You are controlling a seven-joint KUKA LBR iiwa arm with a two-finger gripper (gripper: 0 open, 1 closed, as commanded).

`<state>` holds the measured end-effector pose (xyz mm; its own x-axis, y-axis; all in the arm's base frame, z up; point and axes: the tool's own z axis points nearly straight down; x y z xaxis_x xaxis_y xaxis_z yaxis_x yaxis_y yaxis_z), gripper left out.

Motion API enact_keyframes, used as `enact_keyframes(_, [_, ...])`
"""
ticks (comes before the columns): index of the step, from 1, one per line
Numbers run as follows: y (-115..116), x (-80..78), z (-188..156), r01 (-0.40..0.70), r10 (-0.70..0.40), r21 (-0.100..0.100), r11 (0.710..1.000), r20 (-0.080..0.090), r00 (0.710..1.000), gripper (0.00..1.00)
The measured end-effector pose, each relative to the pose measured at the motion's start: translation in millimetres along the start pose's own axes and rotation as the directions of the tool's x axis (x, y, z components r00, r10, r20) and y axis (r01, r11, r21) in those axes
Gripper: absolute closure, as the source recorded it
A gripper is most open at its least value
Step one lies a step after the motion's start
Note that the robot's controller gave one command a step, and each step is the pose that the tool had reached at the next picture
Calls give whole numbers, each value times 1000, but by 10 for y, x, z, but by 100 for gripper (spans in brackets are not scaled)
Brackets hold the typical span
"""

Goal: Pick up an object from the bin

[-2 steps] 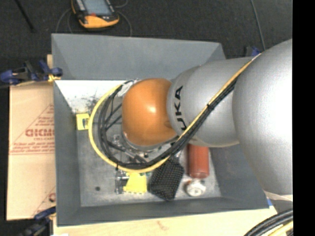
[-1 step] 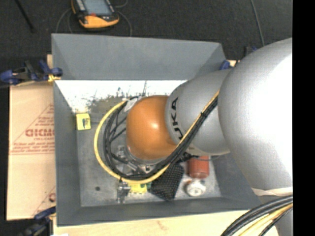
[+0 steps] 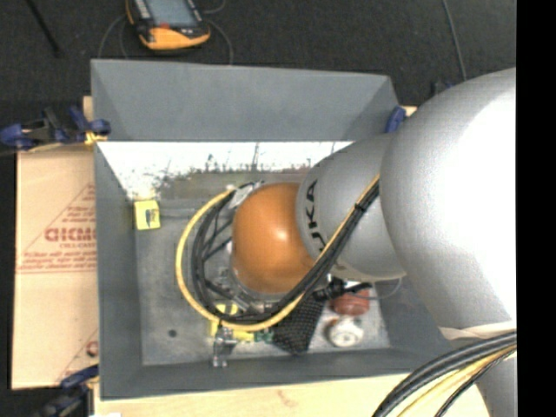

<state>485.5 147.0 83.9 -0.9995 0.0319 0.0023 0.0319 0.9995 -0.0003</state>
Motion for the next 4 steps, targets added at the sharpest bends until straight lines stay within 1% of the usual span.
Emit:
enact_keyframes(1, [-424, -87, 60, 460, -460, 0, 888, 5, 888, 100])
enact_keyframes(2, [-424, -88, 60, 459, -459, 0, 889, 5, 889, 100])
enact_keyframes(3, [-361, -90, -426, 459, -459, -1, 888, -3, 888, 100])
enact_keyframes(4, [-344, -95, -589, 463, -463, 0, 886, 0, 886, 100])
